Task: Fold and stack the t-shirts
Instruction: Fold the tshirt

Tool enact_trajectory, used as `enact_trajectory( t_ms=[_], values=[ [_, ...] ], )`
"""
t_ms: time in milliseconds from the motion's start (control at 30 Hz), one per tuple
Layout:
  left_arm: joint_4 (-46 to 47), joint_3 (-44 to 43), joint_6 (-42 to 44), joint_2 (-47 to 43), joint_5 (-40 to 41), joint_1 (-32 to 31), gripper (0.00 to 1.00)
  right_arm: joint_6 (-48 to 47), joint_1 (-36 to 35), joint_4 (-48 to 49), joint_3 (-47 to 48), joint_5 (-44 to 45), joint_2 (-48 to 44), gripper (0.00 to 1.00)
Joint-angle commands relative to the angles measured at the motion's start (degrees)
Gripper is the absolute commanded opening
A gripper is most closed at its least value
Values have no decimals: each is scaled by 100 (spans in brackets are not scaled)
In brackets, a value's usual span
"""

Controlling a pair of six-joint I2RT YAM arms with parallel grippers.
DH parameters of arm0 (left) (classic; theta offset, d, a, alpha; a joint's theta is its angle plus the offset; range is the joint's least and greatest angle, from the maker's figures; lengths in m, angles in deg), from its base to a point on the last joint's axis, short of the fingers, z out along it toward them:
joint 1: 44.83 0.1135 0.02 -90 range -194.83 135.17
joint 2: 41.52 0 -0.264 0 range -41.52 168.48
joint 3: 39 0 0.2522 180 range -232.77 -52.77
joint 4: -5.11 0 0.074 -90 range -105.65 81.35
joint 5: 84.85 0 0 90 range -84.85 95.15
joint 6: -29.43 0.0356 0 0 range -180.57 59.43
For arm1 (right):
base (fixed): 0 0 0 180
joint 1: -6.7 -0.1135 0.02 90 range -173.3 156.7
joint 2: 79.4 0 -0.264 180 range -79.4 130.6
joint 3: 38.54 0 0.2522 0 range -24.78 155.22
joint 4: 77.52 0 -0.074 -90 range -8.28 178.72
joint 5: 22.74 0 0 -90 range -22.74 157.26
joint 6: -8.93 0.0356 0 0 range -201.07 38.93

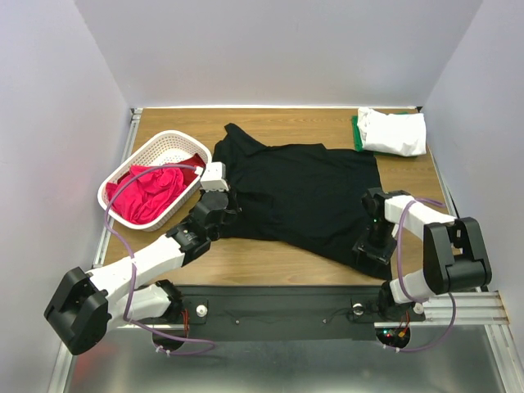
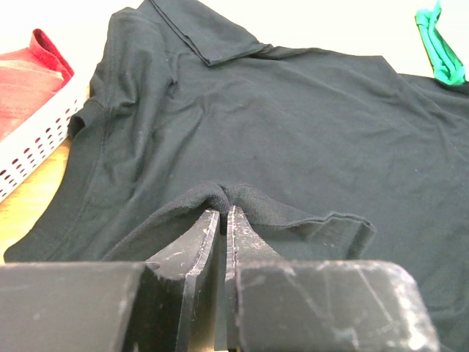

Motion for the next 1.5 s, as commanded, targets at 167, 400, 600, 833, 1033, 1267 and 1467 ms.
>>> enact_trajectory(
  t_ms=[167,400,600,833,1033,1267,1467],
  values=[
    [303,-257,46,-145,10,55,0,516,-506,107,-151,-154,-91,58],
    [312,-213,29,-242,-25,55,0,639,-699,142,-98,-92,-91,46],
    [303,-204,29,-295,-34,55,0,709,-840,538,-396,-461,84,20],
    [303,-178,38,-313,1,55,0,700,-919,608,-221,-400,102,0],
    [259,-195,64,-348,-25,64,0,560,-937,293,296,-216,15,0],
    [373,-256,230,-313,1,81,0,236,-937,-33,1246,356,268,0],
    [566,-397,389,-207,-34,90,0,-160,-937,99,1528,285,673,0]
  ],
)
